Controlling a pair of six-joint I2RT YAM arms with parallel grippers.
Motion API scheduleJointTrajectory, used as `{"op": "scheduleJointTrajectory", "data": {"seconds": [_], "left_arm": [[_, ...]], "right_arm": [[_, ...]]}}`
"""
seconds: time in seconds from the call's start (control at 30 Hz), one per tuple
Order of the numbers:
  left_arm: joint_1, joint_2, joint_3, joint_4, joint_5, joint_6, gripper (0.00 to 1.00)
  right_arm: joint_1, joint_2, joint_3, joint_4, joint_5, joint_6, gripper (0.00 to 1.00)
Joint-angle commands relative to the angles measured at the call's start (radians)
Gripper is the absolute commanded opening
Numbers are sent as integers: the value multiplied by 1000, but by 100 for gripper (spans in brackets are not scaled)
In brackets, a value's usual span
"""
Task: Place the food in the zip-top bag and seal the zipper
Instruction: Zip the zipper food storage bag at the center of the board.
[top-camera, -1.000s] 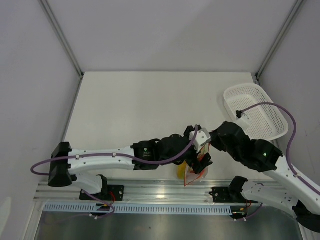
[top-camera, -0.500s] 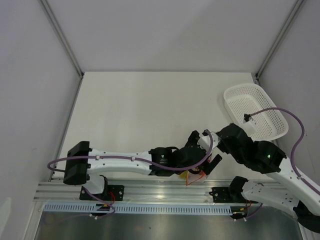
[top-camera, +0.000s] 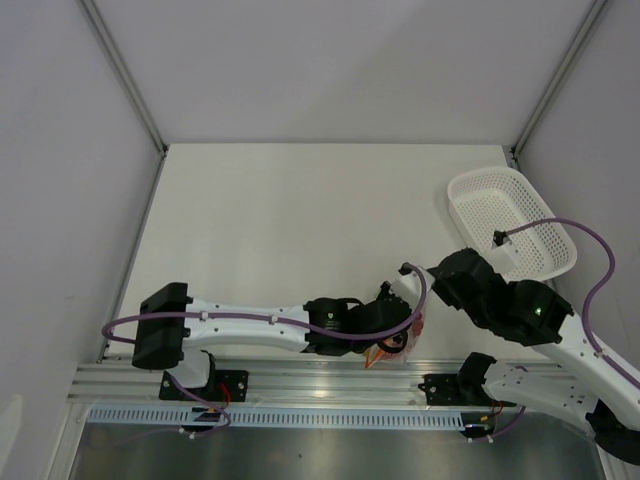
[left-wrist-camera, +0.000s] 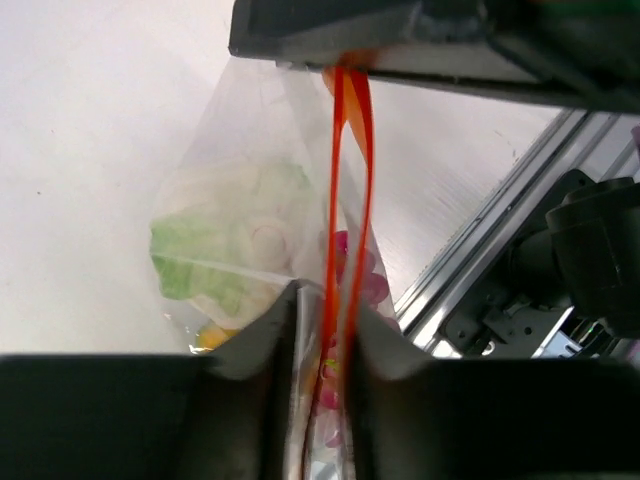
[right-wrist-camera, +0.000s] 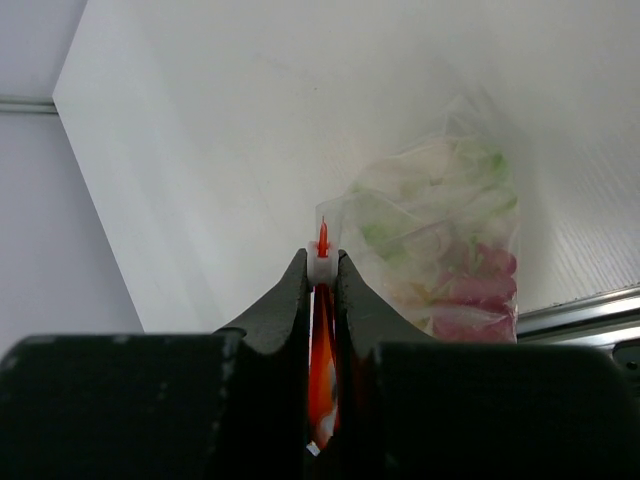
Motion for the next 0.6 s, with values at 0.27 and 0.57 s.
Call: {"op": "scheduleJointTrajectory", "data": {"seconds": [0.27, 0.57], "left_arm": [[46, -163, -89, -20, 184, -32, 1], [171, -359, -255, 18, 527, -23, 1]], "right_arm": [[7, -40, 27, 143, -8, -306, 38], [5, -163, 31, 189, -97, -638, 81]]}}
